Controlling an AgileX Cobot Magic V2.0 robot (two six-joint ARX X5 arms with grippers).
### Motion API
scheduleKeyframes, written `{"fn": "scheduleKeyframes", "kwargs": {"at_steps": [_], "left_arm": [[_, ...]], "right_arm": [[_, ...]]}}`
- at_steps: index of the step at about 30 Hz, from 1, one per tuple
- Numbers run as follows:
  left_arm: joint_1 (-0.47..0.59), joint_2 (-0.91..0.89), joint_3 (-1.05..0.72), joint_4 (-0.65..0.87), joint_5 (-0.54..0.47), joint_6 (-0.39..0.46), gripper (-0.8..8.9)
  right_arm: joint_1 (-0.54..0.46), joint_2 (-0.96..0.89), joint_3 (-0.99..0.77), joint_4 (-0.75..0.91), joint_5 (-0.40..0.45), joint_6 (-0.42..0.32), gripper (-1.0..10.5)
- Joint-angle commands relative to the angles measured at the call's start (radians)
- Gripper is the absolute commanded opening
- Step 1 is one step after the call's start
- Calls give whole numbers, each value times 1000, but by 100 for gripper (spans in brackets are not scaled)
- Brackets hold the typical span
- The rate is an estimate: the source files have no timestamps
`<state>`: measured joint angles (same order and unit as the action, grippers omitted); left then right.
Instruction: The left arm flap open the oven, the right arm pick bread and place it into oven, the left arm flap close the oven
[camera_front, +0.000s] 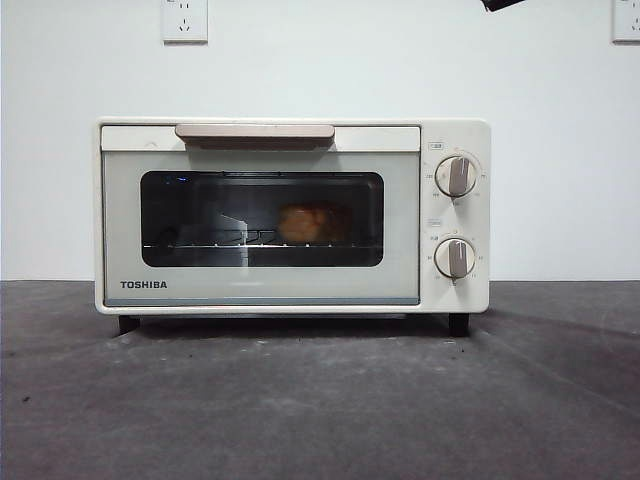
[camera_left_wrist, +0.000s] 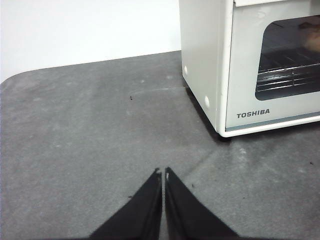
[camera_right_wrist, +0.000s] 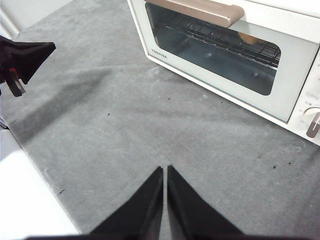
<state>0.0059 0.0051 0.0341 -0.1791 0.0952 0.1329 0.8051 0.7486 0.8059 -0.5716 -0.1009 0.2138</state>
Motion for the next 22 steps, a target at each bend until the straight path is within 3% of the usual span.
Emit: {"fn": "scheduleKeyframes", "kwargs": {"at_steps": [1, 9, 13, 22], "left_arm": [[0, -2, -19, -8, -2, 5, 20], [0, -2, -19, -8, -2, 5, 19], [0, -2, -19, -8, -2, 5, 19], [0, -2, -19, -8, -2, 5, 20]], "right_arm": [[11, 7, 11, 10, 3, 6, 7], [10, 4, 11, 10, 4, 4, 7], [-51, -28, 11, 15, 26, -61, 7], [-434, -151, -16, 108, 22, -96, 7]]}}
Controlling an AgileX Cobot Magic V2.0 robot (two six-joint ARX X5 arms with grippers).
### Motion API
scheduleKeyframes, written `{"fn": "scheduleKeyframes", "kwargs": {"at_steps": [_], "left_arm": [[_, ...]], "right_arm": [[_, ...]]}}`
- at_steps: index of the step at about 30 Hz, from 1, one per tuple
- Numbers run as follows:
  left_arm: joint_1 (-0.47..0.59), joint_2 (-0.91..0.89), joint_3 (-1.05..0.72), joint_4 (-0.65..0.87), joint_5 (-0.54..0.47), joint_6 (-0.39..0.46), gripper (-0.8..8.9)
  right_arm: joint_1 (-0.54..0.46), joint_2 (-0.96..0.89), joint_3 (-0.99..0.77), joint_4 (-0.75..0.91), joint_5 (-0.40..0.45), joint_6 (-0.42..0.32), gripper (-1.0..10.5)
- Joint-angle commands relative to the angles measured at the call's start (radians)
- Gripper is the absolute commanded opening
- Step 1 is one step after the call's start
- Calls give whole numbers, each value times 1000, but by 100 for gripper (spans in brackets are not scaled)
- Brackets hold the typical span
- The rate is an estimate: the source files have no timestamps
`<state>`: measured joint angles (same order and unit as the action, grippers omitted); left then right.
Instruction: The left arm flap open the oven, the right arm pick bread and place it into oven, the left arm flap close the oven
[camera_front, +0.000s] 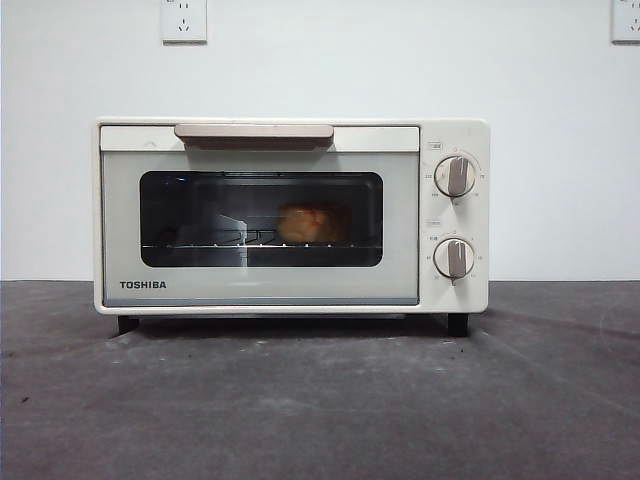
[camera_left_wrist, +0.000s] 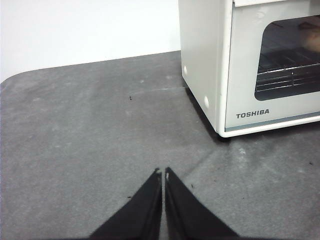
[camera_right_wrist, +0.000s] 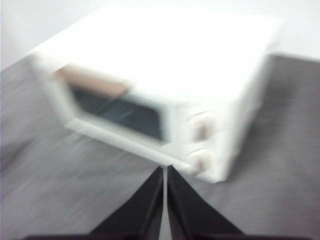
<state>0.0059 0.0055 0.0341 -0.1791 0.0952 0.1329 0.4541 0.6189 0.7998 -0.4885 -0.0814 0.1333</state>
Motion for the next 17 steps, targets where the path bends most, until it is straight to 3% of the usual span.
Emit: {"fn": "scheduleKeyframes", "kwargs": {"at_steps": [1, 8, 17], "left_arm": [[0, -2, -19, -8, -2, 5, 19], [0, -2, -19, -8, -2, 5, 19], [0, -2, -19, -8, -2, 5, 19]], "right_arm": [[-136, -42, -25, 44, 3, -17, 7], [-387, -210, -206, 232, 3, -23, 7], [-478, -442, -521, 471, 4, -31, 7]]}}
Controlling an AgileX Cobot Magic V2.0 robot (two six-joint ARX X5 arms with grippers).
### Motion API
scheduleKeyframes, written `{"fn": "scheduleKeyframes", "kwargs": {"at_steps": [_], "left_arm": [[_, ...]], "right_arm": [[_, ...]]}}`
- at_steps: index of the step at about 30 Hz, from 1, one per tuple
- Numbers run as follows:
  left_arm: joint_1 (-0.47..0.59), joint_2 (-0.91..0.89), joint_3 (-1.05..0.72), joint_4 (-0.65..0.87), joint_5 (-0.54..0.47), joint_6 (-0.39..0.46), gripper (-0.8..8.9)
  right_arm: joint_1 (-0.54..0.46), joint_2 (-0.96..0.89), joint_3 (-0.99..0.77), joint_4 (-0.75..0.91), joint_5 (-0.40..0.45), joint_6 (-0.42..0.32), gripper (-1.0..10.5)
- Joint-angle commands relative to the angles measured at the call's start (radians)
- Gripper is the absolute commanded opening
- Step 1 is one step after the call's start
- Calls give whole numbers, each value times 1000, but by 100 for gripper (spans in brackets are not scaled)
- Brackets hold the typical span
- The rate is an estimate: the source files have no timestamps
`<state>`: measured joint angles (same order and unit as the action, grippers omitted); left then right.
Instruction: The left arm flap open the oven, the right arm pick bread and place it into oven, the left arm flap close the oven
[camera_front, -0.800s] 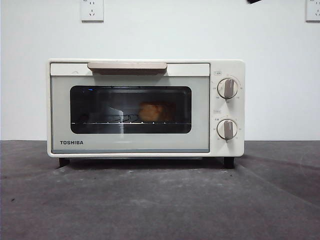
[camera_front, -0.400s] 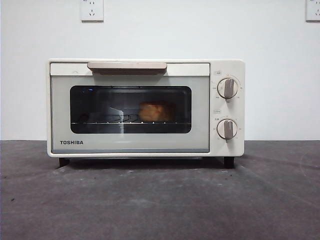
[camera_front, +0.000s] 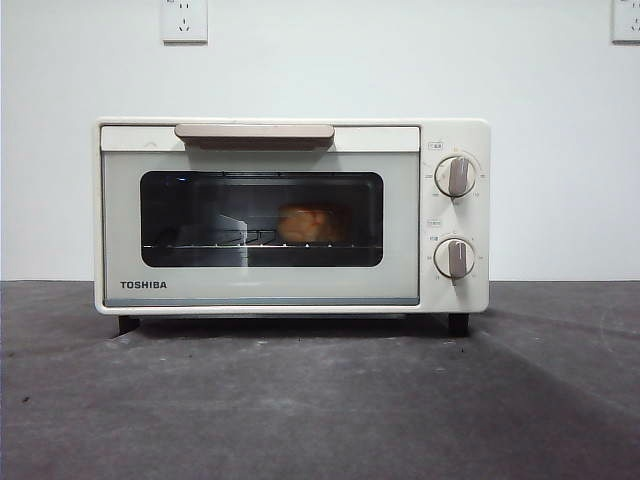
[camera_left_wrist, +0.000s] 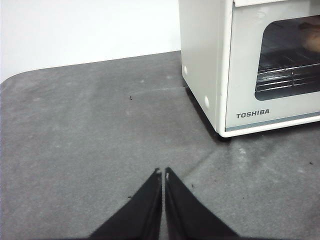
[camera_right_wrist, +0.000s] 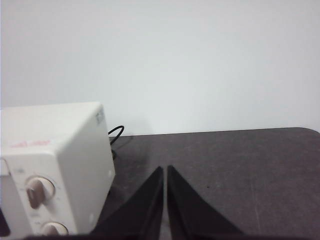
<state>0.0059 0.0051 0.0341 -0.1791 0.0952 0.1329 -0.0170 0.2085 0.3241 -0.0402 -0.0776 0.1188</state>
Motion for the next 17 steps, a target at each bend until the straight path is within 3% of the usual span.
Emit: {"fn": "scheduleKeyframes", "kwargs": {"at_steps": [1, 9, 17], "left_arm": [[0, -2, -19, -8, -2, 5, 20], [0, -2, -19, -8, -2, 5, 19], [0, -2, -19, -8, -2, 5, 20]], "right_arm": [[-8, -50, -71, 31, 0, -22, 7], [-8, -176, -248, 55, -1, -26, 7], [-7, -205, -315, 19, -12, -27, 7]]}}
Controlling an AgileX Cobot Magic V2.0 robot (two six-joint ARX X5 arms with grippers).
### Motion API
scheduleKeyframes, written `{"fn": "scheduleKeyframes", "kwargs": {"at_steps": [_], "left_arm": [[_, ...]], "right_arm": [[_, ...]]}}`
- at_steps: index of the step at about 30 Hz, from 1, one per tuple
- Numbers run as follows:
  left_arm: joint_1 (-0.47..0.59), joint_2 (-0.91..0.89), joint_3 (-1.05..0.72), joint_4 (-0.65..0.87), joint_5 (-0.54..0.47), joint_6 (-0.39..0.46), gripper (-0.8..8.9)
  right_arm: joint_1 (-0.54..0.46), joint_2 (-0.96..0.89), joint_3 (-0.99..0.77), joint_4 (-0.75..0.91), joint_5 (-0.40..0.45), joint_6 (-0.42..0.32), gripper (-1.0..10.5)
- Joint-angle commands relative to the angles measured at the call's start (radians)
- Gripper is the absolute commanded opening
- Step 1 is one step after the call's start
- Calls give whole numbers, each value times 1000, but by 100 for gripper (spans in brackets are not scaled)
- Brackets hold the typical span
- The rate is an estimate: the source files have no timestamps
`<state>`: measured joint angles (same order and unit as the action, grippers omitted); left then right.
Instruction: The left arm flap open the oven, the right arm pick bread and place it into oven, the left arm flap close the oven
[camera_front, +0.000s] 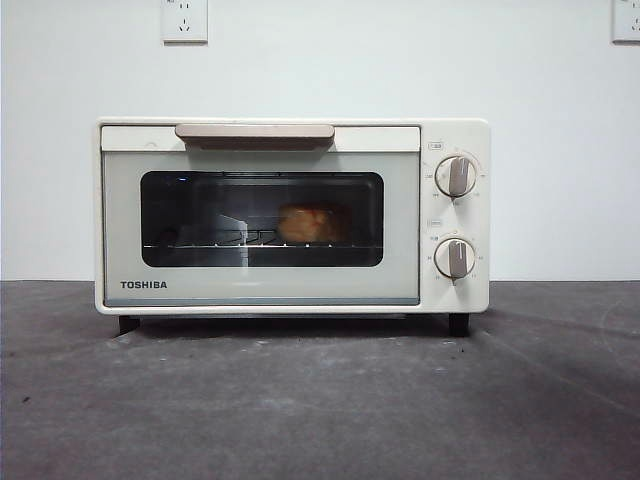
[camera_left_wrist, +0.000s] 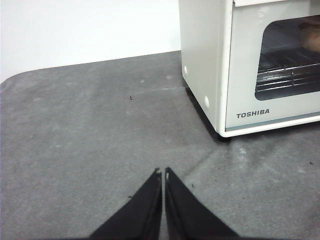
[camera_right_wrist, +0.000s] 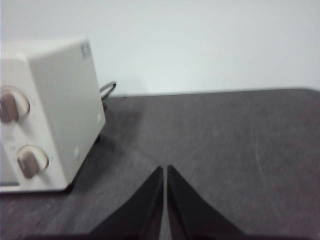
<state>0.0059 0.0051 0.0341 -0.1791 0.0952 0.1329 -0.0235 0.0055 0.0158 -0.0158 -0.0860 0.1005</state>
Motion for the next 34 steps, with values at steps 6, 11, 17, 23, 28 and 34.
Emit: {"fn": "scheduleKeyframes", "kwargs": {"at_steps": [6, 11, 17, 23, 28, 34], "left_arm": [[0, -2, -19, -8, -2, 5, 20], [0, -2, -19, -8, -2, 5, 19], [0, -2, -19, -8, -2, 5, 20], [0, -2, -19, -8, -2, 5, 19], [0, -2, -19, -8, -2, 5, 19], [0, -2, -19, -8, -2, 5, 19]], "right_arm": [[0, -2, -7, -105, -4, -29, 7], [0, -2, -7, -164, -5, -41, 7], [1, -2, -7, -141, -7, -30, 7], [1, -2, -7, -135, -7, -30, 7], [1, -2, -7, -135, -7, -30, 7], [1, -2, -7, -135, -7, -30, 7]]}}
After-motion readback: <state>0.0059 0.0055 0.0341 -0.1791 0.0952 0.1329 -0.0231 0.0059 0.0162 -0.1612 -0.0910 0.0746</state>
